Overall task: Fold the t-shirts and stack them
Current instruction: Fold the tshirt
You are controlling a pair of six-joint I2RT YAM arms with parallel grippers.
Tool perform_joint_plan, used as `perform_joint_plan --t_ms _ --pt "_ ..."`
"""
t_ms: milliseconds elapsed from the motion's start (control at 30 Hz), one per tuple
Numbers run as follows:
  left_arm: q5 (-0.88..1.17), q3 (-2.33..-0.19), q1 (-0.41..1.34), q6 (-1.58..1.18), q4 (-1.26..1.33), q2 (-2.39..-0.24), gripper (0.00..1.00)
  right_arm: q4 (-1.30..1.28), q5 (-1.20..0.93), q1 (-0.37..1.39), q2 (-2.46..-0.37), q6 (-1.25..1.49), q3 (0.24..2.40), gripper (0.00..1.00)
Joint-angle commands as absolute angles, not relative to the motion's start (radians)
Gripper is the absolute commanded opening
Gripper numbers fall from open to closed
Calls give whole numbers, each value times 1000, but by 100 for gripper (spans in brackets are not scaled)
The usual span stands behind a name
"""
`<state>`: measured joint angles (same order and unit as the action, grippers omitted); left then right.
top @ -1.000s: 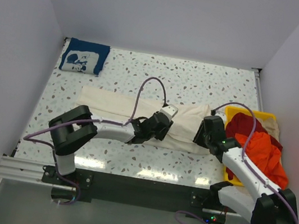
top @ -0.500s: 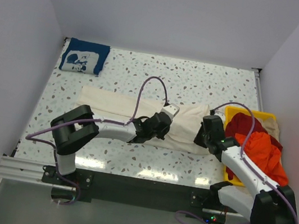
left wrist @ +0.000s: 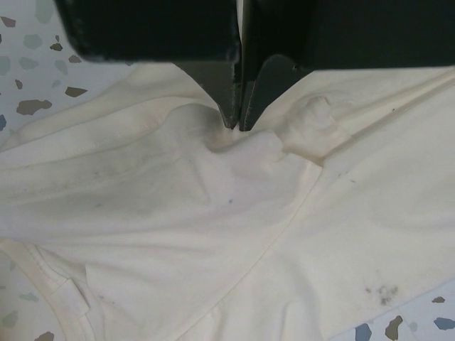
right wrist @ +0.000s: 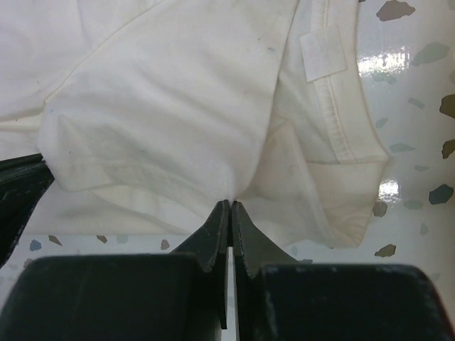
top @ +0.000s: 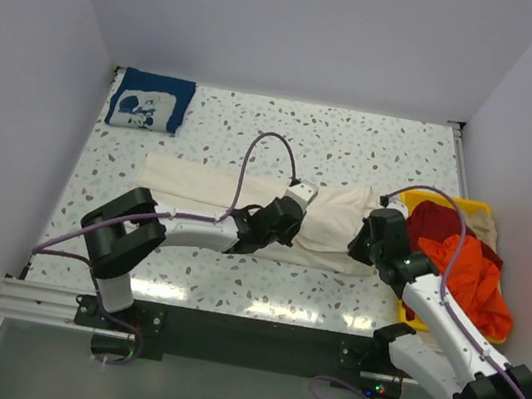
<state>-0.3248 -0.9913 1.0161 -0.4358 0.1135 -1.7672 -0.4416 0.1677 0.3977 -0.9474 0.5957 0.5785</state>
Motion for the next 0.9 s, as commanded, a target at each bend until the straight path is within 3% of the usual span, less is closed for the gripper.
perform_joint_plan --t_ms 0,600,700,733,867 --pt "-351 -1003 1019 -454 117 -1694 0 -489 146 394 -917 603 615 0" --pt "-308 -977 1019 -462 45 -1667 1 -434 58 399 -928 615 502 0" --pt "-305 -973 1019 -468 41 -1666 13 -423 35 399 -927 612 485 9" --pt "-295 -973 1019 -466 44 -1657 27 -428 34 400 -923 611 486 19" --pt "-265 -992 1019 -463 29 -1618 42 -483 52 400 -910 600 553 36"
